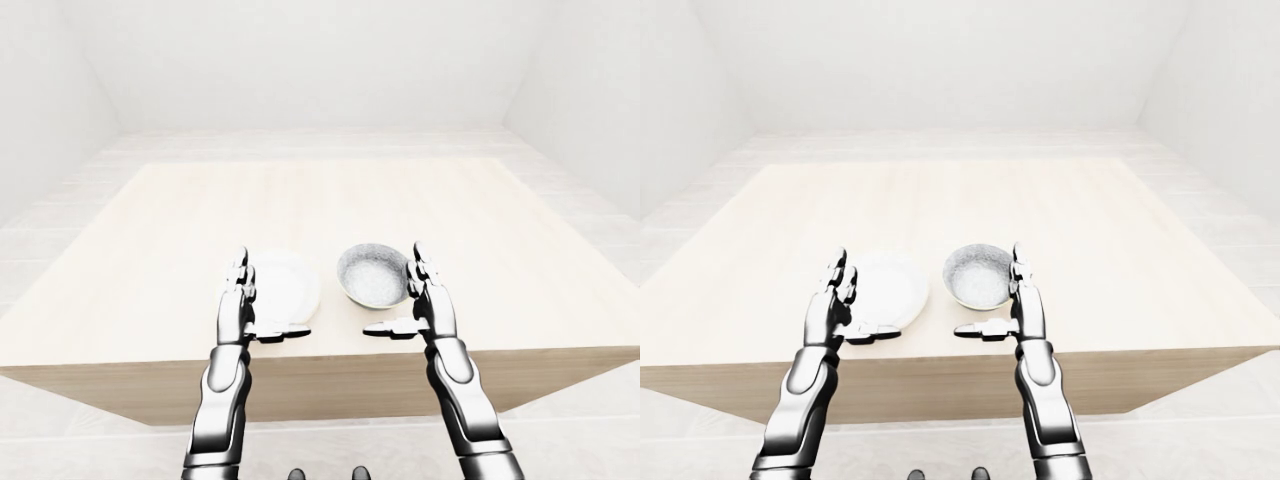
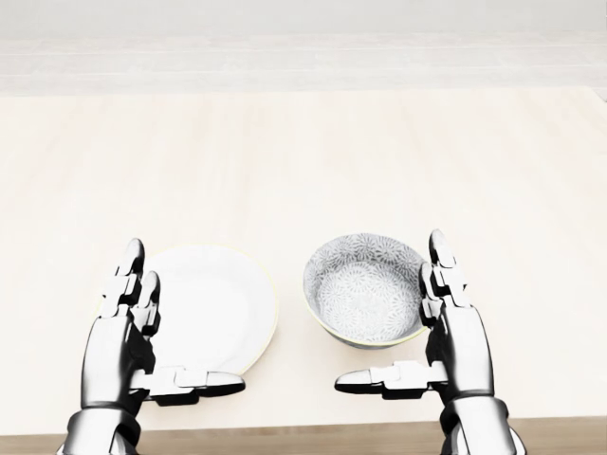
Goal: Put the bowl on the plate.
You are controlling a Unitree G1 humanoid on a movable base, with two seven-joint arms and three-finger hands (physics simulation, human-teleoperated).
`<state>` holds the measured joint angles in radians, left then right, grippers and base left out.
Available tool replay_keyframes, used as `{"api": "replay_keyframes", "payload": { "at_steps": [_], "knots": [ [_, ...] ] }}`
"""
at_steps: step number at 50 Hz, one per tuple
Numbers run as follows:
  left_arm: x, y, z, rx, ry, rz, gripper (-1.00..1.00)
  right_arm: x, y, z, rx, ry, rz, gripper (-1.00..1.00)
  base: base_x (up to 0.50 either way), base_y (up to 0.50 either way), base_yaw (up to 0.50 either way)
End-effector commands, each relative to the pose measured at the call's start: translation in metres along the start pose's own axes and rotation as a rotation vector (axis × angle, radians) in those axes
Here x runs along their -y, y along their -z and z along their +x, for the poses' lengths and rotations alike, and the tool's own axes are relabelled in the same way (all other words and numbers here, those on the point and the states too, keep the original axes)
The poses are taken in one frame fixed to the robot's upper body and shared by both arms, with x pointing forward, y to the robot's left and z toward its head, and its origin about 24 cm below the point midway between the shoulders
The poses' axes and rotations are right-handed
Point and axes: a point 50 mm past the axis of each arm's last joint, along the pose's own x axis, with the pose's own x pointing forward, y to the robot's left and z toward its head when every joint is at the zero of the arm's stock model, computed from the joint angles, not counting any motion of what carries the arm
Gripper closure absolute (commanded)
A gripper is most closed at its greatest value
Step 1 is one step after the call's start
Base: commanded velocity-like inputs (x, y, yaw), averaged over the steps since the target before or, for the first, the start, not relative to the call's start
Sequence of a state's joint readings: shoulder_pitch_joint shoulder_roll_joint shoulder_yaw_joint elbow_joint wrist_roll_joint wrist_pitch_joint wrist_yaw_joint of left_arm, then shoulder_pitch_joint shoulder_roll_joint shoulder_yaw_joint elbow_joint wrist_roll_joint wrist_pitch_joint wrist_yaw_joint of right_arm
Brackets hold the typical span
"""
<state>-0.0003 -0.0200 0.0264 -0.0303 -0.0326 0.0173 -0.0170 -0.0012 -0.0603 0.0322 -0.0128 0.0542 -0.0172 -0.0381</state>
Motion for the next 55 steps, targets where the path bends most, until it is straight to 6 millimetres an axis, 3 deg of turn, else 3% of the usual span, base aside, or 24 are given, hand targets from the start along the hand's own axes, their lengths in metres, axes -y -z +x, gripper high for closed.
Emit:
{"api": "replay_keyframes", "payload": {
  "at_steps": [1,14,21,24,36,55],
  "knots": [
    [-0.011,-0.001,0.004,-0.003,-0.003,0.032,-1.0,0.004,0.005,0.005,-0.034,-0.013,-0.009,-1.0,0.0,0.0,0.0],
    [-0.013,-0.007,0.009,0.009,-0.021,0.036,-1.0,0.006,-0.006,0.009,-0.012,0.007,-0.036,-1.0,0.0,0.0,0.0],
    [-0.017,-0.032,0.008,0.088,-0.024,0.028,-1.0,0.01,-0.014,0.01,0.0,0.013,-0.032,-1.0,0.0,0.0,0.0],
    [-0.019,-0.022,0.008,0.045,-0.026,0.028,-1.0,0.009,-0.018,0.009,0.013,0.002,-0.03,-1.0,0.0,0.0,0.0],
    [-0.021,-0.022,0.008,0.043,-0.018,0.043,-1.0,0.011,-0.037,0.002,0.098,0.008,-0.035,-1.0,0.0,0.04,0.0],
    [-0.021,-0.02,0.015,0.033,-0.016,0.051,-1.0,0.015,-0.039,0.005,0.101,0.009,-0.041,-1.0,0.0,0.49,0.0]
  ]
}}
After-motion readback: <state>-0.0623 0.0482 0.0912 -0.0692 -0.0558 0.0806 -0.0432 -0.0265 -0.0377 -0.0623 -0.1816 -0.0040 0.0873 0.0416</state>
